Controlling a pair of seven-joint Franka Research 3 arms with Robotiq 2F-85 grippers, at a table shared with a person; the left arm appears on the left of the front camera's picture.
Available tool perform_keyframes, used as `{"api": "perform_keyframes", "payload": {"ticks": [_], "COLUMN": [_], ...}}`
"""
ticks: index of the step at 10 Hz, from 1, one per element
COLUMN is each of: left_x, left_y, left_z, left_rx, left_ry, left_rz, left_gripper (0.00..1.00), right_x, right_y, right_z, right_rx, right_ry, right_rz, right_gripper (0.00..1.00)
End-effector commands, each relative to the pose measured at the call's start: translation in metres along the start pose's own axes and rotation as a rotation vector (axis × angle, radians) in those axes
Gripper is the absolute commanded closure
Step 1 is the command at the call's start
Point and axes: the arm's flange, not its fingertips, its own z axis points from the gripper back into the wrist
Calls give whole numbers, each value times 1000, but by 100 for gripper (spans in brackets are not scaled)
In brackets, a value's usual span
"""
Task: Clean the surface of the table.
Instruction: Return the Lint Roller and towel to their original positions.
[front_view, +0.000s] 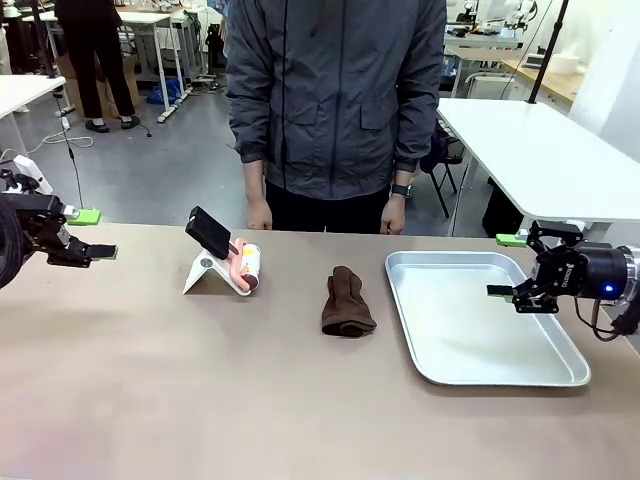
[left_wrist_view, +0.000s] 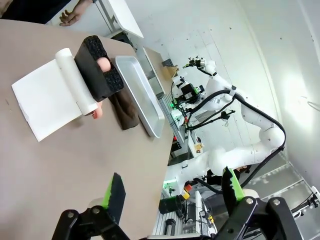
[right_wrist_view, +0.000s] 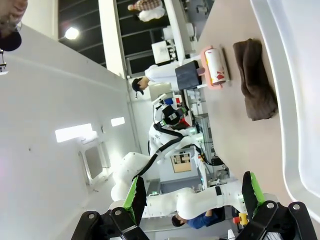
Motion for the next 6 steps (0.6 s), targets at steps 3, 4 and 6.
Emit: {"api": "perform_keyframes", "payload": {"ticks": [3,4,6], "left_x": [-7,-7,-7], "left_y": [-7,-7,-7], "left_z": [-3,-3,-3], "left_rx": [16,16,16], "left_ry": [0,0,0], "left_rz": [-10,-10,-10], "left_gripper": [0,0,0], "right_x": [-2,-2,-2], "right_y": [6,6,6], "right_z": [1,1,1], "right_rx": [-7,-7,-7], "right_ry": [11,11,11], "right_rz": [-3,-3,-3], "right_gripper": [0,0,0]}}
